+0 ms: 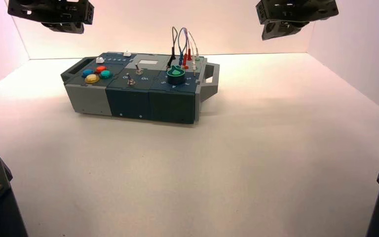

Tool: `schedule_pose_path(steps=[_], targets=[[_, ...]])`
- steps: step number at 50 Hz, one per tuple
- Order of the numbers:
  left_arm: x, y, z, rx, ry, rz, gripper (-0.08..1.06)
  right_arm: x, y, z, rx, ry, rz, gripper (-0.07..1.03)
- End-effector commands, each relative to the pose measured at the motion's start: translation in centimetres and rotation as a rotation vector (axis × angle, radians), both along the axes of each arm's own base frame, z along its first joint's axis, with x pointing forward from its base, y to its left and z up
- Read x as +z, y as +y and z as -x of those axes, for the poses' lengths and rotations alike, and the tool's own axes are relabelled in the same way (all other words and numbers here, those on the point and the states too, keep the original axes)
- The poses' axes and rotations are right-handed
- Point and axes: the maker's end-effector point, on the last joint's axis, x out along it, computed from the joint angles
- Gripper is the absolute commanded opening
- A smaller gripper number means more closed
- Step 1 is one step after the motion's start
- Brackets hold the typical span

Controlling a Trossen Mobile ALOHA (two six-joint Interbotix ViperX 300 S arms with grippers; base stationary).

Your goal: Move the right gripper to the left.

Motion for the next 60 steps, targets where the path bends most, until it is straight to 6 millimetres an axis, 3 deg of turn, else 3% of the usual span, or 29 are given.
schedule_pose_path(steps=[1,30,42,60], targets=[[1.0,-0.2,-0.4,-0.001,-0.033,0.005,-0.03,1.5,0.0,-0.4,-0.009,-0.048,-0.020,-0.02],[0.8,-0.2,-0.3,-0.003,-0.029,0.002,-0.03,1.7,-0.1,-0.4,-0.016,-0.049,-0.027,-0.02],[0.9,-0.2,-0.4,-0.003,-0.032,0.002,-0.03,2.6,1.0,-0.7,0.001,-0.060,-0.043,-0.02],[0.7,-0.1,-0.5,-0.001,-0.032,0.000,-0.03,3.2,9.3,-1.4,0.149,-0.049,-0.101,-0.02]])
